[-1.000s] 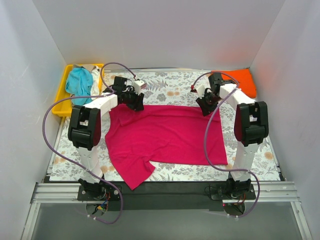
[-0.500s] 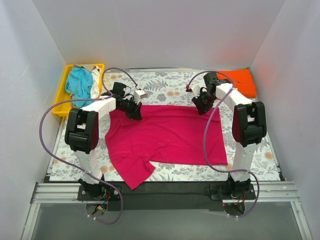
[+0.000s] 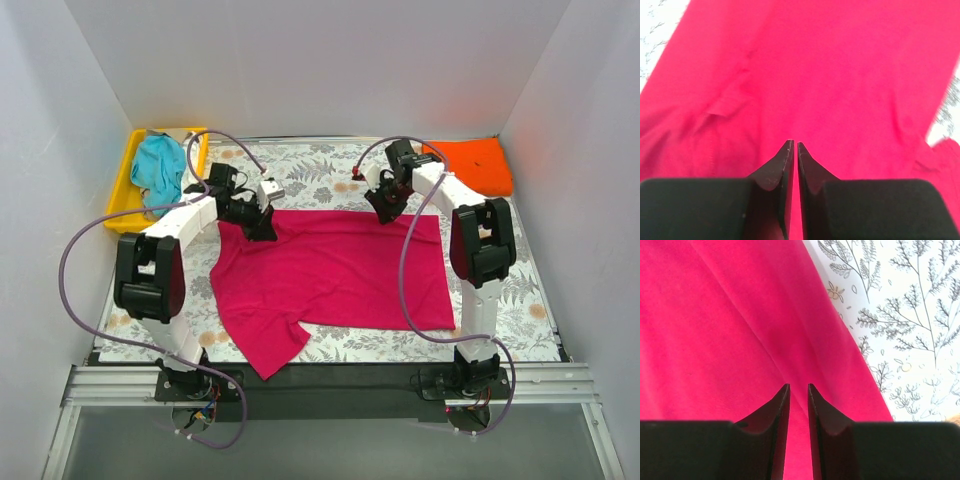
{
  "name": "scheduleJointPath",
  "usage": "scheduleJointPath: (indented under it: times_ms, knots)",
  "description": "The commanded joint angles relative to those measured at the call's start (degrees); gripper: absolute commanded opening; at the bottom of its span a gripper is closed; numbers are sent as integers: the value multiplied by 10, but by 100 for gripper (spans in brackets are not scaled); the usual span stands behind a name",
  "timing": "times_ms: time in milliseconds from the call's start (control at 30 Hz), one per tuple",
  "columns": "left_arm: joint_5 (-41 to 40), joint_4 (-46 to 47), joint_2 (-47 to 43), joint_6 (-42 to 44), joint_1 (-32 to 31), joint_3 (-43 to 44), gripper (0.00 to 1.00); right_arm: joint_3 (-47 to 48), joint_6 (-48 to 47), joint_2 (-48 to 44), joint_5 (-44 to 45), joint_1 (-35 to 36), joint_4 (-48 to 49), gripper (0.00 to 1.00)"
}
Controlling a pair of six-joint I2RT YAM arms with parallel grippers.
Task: Fold and stack the t-shirts
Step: Fold the tshirt
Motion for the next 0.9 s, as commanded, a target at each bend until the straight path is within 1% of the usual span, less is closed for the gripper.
scheduleJointPath:
  times_ms: [0,67,133,167,233,267,300,333,433,467,567,700,800,867]
  knots:
    - [37,-43,-83,87,-7,-47,9,26,8,4,-10,10,-2,24]
    - [38,-40,-110,101,-7,-62,10,22,6,7,-9,14,-1,24]
    - [31,-10,-124,82,-7,-84,15,20,6,9,-9,15,1,24]
    - [19,40,-124,62,-5,-88,21,20,6,9,-10,16,5,24]
    - [16,99,-109,28,-2,-85,30,20,7,12,-7,21,7,25]
    - [13,118,-100,17,-2,-80,41,20,7,15,-6,25,9,26]
    - [11,134,-89,6,-2,-74,43,20,6,16,-1,29,10,26]
    - [11,156,-76,-7,-2,-56,49,20,4,16,1,31,10,27]
    - [-6,196,-27,-28,-2,-34,51,18,4,18,-1,38,13,29]
    - [-11,223,-17,-28,-2,-24,52,17,4,20,0,40,14,29]
    - [-12,249,20,-26,-2,-13,52,13,4,22,1,45,14,30]
    - [-14,254,50,-9,-3,-1,53,6,2,22,5,48,15,35]
    - [-20,254,66,9,-4,-2,54,0,-3,29,13,50,23,36]
    - [-13,253,72,12,-4,-4,52,-2,-4,37,14,51,27,35]
